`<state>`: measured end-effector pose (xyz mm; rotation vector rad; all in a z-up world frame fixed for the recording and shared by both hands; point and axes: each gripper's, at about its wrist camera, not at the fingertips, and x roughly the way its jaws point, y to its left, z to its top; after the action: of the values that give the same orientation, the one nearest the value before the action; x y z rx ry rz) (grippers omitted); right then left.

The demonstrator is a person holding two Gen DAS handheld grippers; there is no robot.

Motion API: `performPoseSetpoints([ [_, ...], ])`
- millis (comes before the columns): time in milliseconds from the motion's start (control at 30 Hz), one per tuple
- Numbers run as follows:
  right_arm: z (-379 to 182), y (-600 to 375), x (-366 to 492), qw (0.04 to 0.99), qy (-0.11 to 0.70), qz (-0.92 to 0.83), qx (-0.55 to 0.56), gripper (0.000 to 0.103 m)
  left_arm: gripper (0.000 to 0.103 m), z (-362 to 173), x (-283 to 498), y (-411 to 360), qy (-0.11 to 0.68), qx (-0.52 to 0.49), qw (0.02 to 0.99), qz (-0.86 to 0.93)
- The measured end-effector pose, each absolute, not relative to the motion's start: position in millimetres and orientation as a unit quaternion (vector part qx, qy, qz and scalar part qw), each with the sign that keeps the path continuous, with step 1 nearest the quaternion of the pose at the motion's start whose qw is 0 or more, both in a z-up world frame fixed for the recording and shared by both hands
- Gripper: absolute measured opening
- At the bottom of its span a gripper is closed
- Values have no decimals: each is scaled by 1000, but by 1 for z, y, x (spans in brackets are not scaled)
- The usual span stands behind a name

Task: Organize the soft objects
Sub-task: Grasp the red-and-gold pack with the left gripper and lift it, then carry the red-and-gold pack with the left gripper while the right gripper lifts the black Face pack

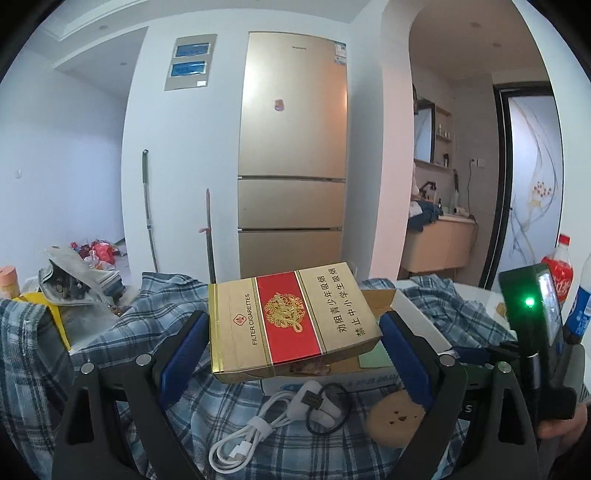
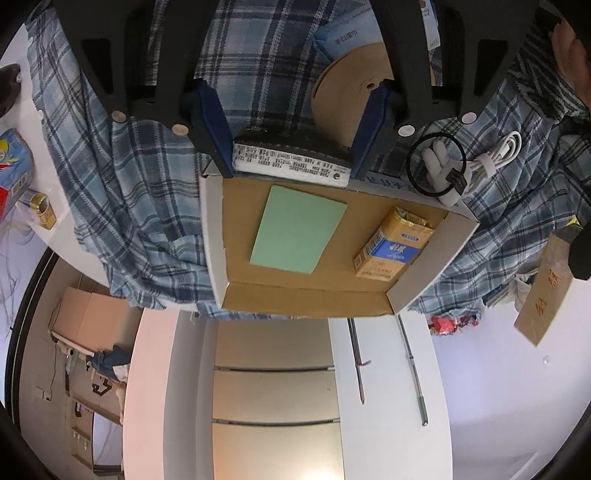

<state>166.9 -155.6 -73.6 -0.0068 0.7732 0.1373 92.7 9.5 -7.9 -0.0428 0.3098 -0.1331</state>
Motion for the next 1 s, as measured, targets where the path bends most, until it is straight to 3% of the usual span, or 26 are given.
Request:
performPoseSetpoints([
  [667,-13,-159,119,975,209,75,-22,61,94,7,67,-15,129,19,989,-68],
  [1000,47,-188,95,990,131,49,15,61,94,60,43,-25,77,24,993,-89],
])
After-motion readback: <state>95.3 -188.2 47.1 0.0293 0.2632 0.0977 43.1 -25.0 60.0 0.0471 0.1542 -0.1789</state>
